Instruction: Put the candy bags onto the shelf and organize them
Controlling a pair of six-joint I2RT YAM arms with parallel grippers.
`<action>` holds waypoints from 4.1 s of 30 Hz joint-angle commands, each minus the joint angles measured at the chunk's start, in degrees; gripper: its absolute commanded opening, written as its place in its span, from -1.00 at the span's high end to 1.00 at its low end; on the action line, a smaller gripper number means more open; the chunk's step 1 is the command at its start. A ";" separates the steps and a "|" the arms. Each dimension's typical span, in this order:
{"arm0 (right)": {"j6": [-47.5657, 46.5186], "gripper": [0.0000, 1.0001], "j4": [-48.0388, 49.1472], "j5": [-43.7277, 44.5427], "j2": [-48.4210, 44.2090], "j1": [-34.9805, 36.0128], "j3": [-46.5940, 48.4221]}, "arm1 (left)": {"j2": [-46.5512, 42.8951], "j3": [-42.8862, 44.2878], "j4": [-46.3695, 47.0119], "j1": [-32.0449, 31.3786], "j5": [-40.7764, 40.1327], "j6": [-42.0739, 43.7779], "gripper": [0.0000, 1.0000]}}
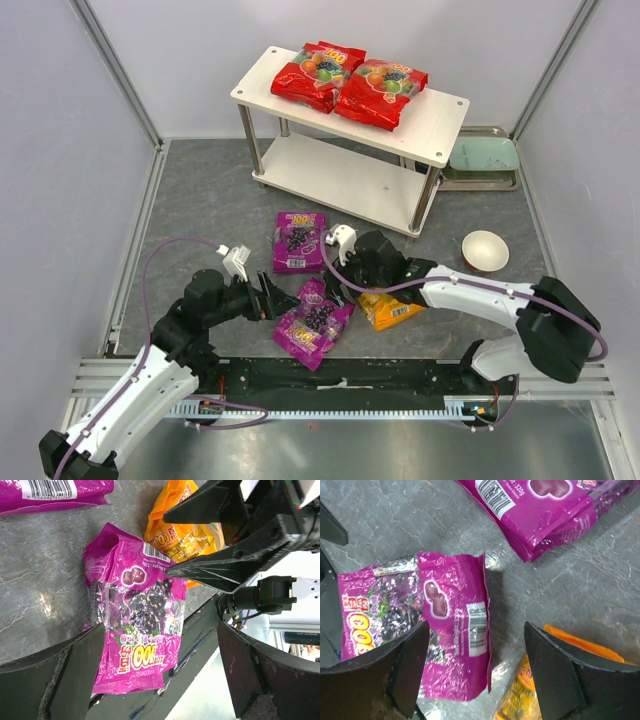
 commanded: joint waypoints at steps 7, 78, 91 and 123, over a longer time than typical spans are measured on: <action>-4.38 -0.60 3.10 -5.53 9.54 0.24 3.82 | -2.58 1.48 -1.87 -0.26 -1.06 -1.54 -0.98; 0.82 -0.82 1.25 17.77 -15.63 16.41 -4.71 | -6.27 0.86 -3.98 -0.26 -5.20 -7.16 -0.61; -5.69 -0.82 5.74 4.67 -2.50 10.01 -2.77 | -9.26 1.65 -7.40 -0.26 -6.69 -7.16 -0.63; -13.87 -0.60 -2.79 -17.14 18.07 3.14 9.09 | -9.96 1.65 -8.02 -0.26 -8.10 -7.25 -0.64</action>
